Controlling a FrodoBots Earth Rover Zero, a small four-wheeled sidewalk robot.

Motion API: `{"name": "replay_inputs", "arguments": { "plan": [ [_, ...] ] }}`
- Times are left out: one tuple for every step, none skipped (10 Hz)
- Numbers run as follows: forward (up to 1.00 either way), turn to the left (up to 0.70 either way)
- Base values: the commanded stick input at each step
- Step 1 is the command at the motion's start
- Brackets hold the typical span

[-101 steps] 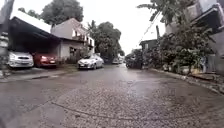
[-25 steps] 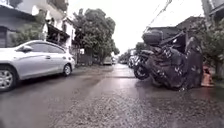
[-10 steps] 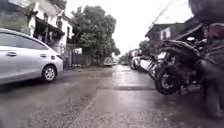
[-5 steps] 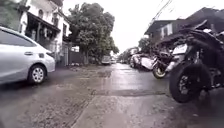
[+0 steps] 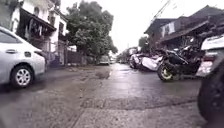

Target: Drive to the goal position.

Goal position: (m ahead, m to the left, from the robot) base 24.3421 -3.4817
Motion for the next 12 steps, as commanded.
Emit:
{"name": "replay_inputs", "arguments": {
  "plan": [
    [1.0, 0.0],
    [1.0, 0.0],
    [1.0, 0.0],
    [1.0, 0.0],
    [1.0, 0.0],
    [1.0, 0.0],
    [1.0, 0.0],
    [1.0, 0.0],
    [1.0, -0.24],
    [1.0, 0.0],
    [1.0, 0.0],
    [1.0, 0.0]
  ]
}}
